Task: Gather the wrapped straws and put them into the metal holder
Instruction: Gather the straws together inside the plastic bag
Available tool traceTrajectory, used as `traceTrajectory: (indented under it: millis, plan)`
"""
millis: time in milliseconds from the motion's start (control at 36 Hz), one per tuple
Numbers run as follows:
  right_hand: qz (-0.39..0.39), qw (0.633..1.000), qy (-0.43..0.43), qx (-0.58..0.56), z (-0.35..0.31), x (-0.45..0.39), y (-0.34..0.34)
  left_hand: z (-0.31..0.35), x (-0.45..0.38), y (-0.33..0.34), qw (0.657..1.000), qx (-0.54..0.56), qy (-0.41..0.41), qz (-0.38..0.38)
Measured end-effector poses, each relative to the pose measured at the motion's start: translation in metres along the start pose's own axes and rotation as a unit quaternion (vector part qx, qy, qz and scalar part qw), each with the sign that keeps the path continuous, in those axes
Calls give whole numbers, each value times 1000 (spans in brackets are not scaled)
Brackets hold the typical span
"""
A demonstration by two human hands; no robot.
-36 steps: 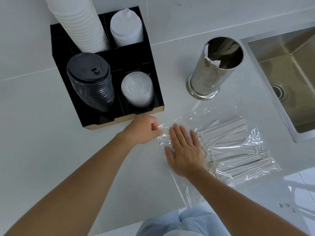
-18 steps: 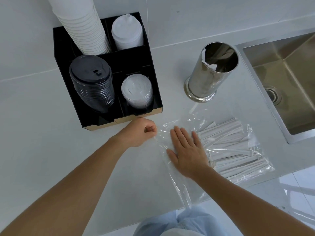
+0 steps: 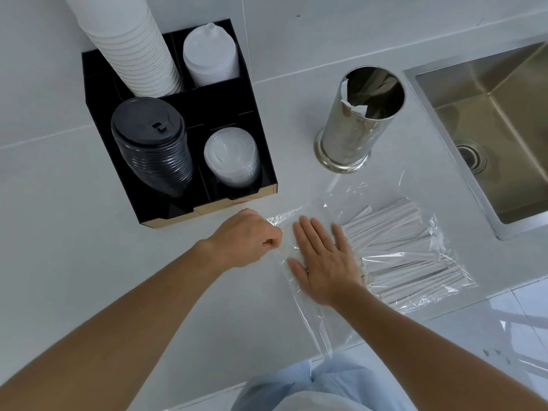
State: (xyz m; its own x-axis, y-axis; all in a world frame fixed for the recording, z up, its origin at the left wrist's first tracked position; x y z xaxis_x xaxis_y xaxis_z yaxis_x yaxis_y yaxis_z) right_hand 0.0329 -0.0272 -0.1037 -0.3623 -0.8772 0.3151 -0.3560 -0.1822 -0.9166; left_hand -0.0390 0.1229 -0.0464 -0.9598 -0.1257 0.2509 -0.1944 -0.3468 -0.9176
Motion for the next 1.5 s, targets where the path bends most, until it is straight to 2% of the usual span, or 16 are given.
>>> traceTrajectory:
  millis: [139, 250, 333, 556, 667, 806, 1028, 1167, 1278, 1389, 1500]
  plan:
    - [-9, 1000, -1, 1, -1, 2, -4, 4, 3, 4, 1000, -14, -16, -4]
    - [32, 999, -5, -24, 0, 28, -14, 13, -2, 9, 997, -71, -9, -36]
    - [23, 1000, -10, -16, 4, 51, -5, 17, -1, 13, 993, -108, -13, -44]
    - [-1, 1000, -11, -6, 11, 57, 10, 9, 13, 16, 992, -94, -45, -69]
    - [6, 1000, -11, -8, 11, 56, 12, 26, 14, 14, 990, -137, -16, -34]
    - [12, 1000, -10, -9, 9, 57, 7, 59, 10, 30, 983, -169, 50, -43]
    - [20, 999, -28, -16, 15, 92, 13, 51, 24, 38, 993, -100, 10, -58]
    - [22, 999, -23, -28, 15, 94, 16, 45, 40, 39, 998, -62, 1, -34]
    - [24, 999, -19, -38, 13, 92, 16, 53, 43, 38, 998, -63, -1, 4]
    - [24, 999, -19, -35, 12, 91, 15, 73, 38, 49, 994, -110, -8, -13]
    - [9, 999, -19, -27, 13, 92, 13, 71, 38, 52, 994, -104, -34, -30]
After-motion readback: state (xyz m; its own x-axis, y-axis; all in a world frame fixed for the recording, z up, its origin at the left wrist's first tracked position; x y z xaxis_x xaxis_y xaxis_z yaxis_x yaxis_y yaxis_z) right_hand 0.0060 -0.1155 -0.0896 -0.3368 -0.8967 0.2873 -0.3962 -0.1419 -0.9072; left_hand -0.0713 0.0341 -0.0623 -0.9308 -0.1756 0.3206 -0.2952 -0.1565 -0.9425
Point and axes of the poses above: each hand's wrist, its own x-axis away from the middle knuckle, its own y-axis out of the palm, z = x × y, the point moved 5 cm from there along -x, towards the middle knuckle, and after that the axes turned 8 degrees about -x, right-handed, at the moved point
